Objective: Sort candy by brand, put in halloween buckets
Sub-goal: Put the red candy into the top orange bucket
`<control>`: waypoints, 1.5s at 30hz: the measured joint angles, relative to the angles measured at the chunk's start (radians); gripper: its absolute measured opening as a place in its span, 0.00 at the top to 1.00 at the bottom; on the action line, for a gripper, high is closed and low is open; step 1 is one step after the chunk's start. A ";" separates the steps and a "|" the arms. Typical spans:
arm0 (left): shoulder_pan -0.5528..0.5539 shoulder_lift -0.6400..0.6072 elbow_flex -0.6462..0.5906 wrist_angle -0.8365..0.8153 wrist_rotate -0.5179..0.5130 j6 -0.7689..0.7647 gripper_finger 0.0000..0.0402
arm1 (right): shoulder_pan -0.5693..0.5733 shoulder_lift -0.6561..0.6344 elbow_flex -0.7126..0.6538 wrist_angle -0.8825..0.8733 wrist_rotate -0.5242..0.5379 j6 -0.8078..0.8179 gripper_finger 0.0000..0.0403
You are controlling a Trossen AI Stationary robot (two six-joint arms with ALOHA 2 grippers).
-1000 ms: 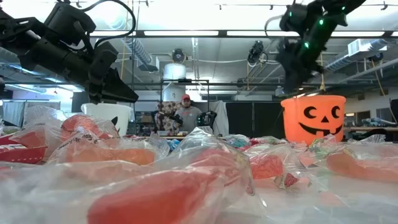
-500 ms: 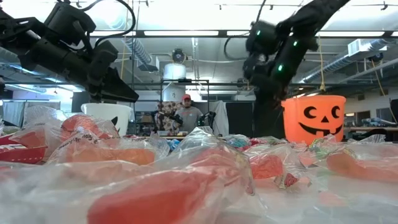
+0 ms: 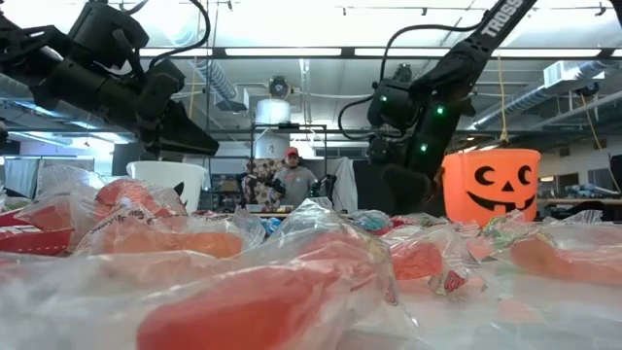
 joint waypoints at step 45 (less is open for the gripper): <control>0.000 0.000 0.000 -0.005 -0.006 -0.006 0.66 | -0.224 -0.694 -0.007 -0.709 0.432 0.390 0.77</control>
